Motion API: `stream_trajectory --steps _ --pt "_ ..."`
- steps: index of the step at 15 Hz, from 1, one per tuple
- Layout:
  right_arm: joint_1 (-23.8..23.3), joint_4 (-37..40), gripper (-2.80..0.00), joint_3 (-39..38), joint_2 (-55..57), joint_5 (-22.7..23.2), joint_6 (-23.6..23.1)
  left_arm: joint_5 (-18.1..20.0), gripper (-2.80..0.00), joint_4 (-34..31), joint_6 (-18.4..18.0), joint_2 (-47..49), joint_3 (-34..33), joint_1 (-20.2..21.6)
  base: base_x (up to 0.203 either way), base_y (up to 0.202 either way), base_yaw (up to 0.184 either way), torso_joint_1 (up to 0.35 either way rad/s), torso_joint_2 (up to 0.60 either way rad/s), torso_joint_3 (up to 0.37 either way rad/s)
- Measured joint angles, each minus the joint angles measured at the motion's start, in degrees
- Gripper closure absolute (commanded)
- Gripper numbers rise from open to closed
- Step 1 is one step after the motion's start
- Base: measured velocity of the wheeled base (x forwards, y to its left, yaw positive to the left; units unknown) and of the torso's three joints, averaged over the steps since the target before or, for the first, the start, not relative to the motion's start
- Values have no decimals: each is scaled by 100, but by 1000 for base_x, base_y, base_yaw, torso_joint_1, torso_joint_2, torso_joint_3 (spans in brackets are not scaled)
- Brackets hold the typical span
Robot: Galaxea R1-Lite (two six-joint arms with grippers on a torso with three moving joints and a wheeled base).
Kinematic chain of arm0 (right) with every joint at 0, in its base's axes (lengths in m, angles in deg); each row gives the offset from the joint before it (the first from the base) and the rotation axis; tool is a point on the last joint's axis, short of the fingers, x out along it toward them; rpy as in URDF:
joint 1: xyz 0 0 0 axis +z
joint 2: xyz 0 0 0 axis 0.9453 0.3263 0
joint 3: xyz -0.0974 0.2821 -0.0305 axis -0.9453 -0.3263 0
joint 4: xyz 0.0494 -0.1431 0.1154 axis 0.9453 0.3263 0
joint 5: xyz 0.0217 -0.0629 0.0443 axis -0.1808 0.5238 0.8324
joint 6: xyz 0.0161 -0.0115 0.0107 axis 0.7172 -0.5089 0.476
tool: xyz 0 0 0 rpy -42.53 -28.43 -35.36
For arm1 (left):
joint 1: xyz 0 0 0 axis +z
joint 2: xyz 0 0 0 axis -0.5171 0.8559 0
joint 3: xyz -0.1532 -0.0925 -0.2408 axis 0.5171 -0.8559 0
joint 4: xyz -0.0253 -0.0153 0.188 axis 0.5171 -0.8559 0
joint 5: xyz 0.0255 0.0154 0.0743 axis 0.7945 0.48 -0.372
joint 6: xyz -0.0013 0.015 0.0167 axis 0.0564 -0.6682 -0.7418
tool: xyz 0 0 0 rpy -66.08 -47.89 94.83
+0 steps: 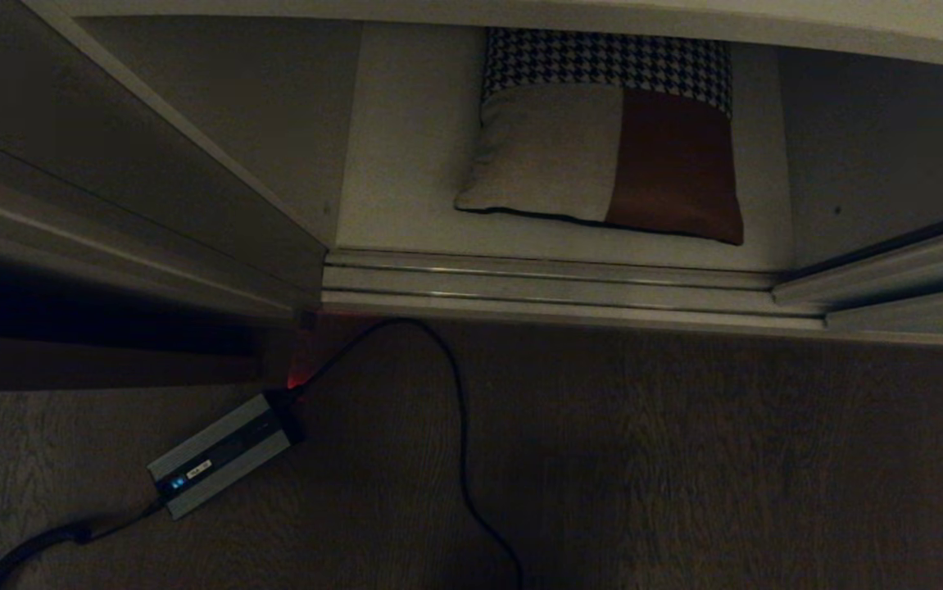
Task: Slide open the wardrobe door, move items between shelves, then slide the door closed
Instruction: Close the door
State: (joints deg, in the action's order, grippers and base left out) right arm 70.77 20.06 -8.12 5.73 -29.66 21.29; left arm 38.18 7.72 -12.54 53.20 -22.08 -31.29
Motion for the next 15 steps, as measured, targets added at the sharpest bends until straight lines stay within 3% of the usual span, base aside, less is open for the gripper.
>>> stream_trajectory --steps 15 --pt "0 -3 0 0 -2 -1 128 -2 0 7 -9 5 0 2 0 0 0 0 0 0"
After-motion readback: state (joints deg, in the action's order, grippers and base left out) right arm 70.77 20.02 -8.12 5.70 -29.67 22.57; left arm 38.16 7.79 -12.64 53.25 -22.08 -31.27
